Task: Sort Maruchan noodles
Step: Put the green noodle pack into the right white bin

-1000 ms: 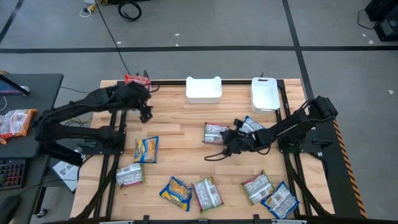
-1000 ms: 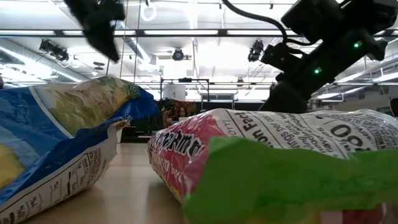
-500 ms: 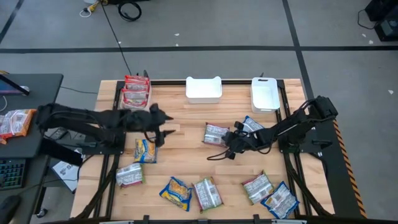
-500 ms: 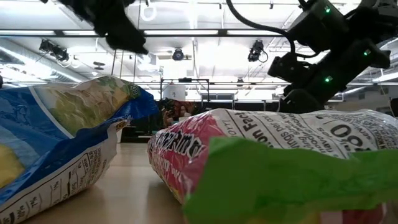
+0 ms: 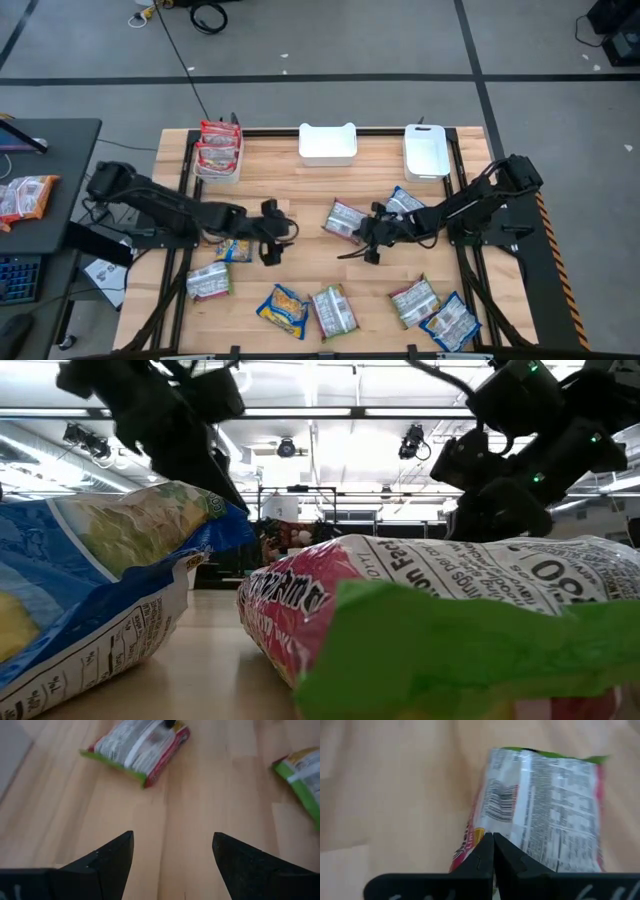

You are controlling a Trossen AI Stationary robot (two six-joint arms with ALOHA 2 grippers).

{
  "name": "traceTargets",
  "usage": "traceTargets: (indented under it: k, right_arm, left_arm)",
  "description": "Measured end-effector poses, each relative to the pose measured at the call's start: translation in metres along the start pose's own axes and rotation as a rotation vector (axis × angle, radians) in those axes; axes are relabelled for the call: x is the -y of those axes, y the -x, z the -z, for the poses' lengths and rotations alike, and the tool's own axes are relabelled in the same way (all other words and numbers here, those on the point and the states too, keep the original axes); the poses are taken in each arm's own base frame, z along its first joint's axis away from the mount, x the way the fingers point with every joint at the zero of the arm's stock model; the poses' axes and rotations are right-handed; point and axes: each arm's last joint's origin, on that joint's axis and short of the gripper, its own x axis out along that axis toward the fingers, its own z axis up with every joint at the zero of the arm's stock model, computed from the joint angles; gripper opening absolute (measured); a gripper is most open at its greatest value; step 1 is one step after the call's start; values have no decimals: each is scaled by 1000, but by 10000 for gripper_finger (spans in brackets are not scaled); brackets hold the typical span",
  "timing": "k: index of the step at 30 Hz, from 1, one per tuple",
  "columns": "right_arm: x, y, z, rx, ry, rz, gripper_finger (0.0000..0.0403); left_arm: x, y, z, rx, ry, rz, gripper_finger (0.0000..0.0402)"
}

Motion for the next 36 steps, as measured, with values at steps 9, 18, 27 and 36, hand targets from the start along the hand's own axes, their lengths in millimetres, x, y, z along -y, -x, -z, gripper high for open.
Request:
traceTargets:
  k: [9, 18, 27, 36]
  right_arm:
    - [-20, 7, -19, 43, 120, -81, 8]
    - [9, 3, -8, -123, 72, 284, 8]
    - [-10, 6, -2, -226, -148, -40, 9]
    - [-41, 18, -24, -118, 6, -312, 9]
  left_arm:
    - [15, -55, 9, 63, 11, 16, 274]
    - [27, -98, 21, 117, 43, 62, 274]
    - [26, -135, 14, 117, 33, 44, 274]
    - [22, -138, -26, 213, -80, -26, 274]
